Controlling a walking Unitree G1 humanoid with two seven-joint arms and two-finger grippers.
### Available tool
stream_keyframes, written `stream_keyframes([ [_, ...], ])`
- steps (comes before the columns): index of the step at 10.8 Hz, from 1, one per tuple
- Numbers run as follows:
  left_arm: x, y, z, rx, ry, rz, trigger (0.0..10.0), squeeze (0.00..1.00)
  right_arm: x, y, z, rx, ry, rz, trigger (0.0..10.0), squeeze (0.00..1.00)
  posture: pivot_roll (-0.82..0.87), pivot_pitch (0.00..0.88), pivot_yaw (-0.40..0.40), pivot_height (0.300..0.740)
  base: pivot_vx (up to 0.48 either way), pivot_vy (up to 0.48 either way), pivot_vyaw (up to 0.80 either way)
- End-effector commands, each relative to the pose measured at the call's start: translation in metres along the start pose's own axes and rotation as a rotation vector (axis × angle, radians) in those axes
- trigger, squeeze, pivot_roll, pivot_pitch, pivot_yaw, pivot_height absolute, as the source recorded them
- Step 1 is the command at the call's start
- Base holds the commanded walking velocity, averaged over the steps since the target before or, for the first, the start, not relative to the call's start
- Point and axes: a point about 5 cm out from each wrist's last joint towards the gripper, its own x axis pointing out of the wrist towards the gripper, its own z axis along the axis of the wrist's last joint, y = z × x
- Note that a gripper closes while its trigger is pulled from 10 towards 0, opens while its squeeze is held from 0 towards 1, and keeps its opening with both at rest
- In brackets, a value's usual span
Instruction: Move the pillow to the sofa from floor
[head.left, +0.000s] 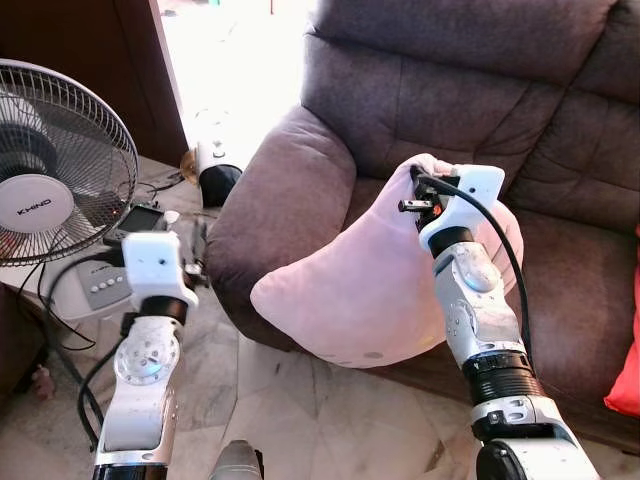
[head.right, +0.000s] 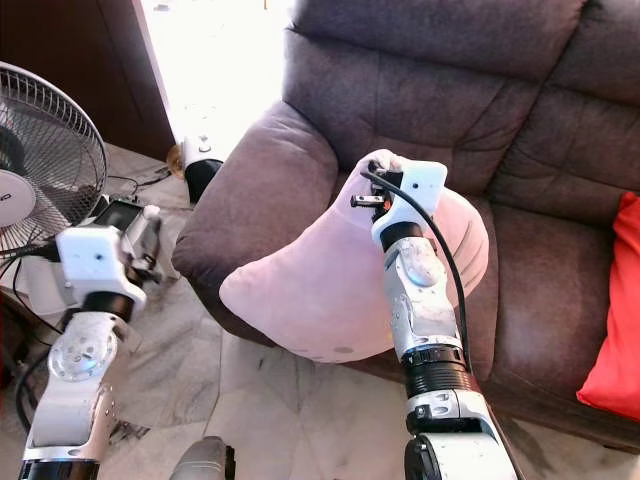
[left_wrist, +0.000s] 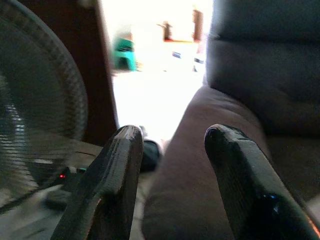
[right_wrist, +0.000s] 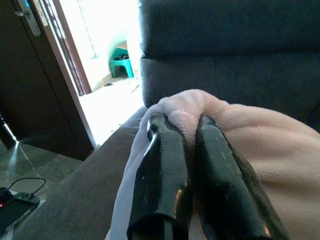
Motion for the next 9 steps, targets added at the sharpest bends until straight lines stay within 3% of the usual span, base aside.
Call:
stream_keyframes([
  [1,-0.003,-0.007,-0.009,-0.021,0.051,-0.065,10.0,0.0,-0.001,-0.001,0.005,0.013,-0.029,-0.008,10.0,0.0,0.1,0.101,-0.084,0.74,0.0,0.0,0.0],
  [2,-0.007,-0.017,-0.012,-0.007,0.059,-0.134,10.0,0.0,-0.004,0.0,0.0,0.016,-0.016,-0.008,10.0,0.0,0.1,0.1,-0.082,0.74,0.0,0.0,0.0],
  [9,-0.003,-0.014,-0.008,0.033,0.028,-0.106,10.0,0.0,-0.003,0.004,-0.001,0.007,-0.011,-0.006,10.0,0.0,0.1,0.089,-0.078,0.74,0.038,0.0,0.0],
])
